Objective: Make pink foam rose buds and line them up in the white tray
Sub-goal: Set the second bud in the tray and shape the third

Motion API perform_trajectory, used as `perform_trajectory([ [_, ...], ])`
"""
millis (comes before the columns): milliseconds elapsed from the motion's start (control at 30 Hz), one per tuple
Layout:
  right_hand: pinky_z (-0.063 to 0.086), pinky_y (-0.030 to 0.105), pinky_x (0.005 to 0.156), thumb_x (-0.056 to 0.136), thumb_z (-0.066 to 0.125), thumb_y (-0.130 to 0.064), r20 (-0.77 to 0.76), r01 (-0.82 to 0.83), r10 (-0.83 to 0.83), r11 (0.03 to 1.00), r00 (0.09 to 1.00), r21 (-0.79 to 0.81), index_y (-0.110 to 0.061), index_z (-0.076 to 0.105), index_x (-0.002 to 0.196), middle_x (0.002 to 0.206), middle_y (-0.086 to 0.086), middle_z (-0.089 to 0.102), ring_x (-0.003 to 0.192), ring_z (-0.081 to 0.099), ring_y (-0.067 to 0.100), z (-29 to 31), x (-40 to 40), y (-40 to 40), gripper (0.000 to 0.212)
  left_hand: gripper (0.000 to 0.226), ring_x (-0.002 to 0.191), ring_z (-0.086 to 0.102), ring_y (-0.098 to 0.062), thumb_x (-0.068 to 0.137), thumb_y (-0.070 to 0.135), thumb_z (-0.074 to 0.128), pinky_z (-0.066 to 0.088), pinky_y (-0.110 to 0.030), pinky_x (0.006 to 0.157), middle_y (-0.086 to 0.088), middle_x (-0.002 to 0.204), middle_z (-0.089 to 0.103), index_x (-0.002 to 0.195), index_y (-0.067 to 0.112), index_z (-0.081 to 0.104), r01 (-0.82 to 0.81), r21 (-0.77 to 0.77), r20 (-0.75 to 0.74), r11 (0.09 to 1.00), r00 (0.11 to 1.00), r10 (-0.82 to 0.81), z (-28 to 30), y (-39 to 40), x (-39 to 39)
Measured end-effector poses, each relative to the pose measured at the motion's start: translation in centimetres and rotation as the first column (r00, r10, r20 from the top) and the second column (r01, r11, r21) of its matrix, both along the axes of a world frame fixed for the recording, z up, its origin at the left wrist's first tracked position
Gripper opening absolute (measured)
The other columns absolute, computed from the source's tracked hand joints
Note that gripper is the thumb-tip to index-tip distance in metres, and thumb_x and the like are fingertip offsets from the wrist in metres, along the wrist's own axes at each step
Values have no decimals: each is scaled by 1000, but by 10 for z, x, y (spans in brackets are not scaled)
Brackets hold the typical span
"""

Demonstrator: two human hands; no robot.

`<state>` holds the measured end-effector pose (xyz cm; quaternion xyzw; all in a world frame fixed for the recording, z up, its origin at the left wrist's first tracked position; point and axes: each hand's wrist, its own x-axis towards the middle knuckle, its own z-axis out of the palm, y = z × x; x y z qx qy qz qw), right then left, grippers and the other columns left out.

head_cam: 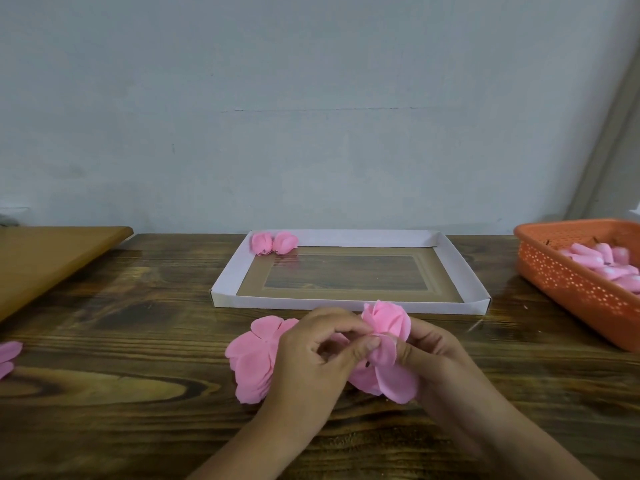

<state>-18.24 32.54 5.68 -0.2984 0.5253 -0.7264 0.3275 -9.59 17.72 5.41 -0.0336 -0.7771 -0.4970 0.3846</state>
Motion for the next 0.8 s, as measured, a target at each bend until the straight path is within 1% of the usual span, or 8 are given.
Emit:
perform_trajectory([
  [133,57,46,91,85,73,-22,-13,-9,9,1000,1000,16,-9,74,115,120,18,71,108,67,32,1,1,1,33,7,87,69,-11,85,41,68,52,-16,72,15,85,73,89,40,73,14,45,18,999,1000,-15,-1,0,-1],
  [267,56,31,81,90,70,-17,-14,-50,51,999,999,7,-2,73,111,113,24,71,98,69,27,4,2,1,27,10,88,69,-5,84,44,72,51,-11,72,19,87,74,93,40,73,14,95,17,995,1000,-15,-3,-1,0],
  [367,56,33,82,92,70,-13,-15,-23,23,1000,1000,16,1,73,108,112,27,70,99,68,27,2,1,1,22,13,87,69,-2,84,37,71,51,-8,71,22,86,74,93,47,74,16,109,-1,994,1000,-16,-1,0,0],
  [433,57,34,81,93,70,-14,-12,-8,8,999,1000,35,-3,75,109,112,23,72,99,69,27,1,2,1,20,19,84,70,-1,83,32,70,51,-9,70,21,85,74,92,48,74,18,122,-7,992,1000,-17,-1,0,0],
  [567,56,28,68,90,69,-15,-6,11,-10,999,1000,53,-5,76,106,108,20,73,90,69,24,0,2,0,20,14,77,70,-1,85,27,69,52,-10,66,17,82,74,87,40,75,20,155,-13,988,1000,-18,-4,2,-1],
  [633,60,37,76,91,65,-14,-10,17,-16,999,1000,45,-7,76,110,112,20,72,97,70,28,-1,3,0,22,7,74,69,-3,86,29,69,52,-11,63,14,82,74,87,35,72,11,166,-17,986,1000,-9,-6,3,-1],
  [700,56,53,95,93,63,-12,-1,11,-11,999,1000,34,-8,74,114,119,21,70,110,67,38,-1,3,-1,25,7,73,69,-7,86,37,69,54,-16,62,11,83,73,89,32,72,-16,167,-11,986,1000,18,-7,3,-1],
  [800,51,56,102,95,64,-11,-8,5,-5,1000,1000,23,-8,73,117,123,21,68,117,63,41,-2,4,-1,24,12,76,70,-15,85,44,67,57,-24,61,8,85,72,89,34,73,-84,136,-24,987,996,88,-9,3,-1],
])
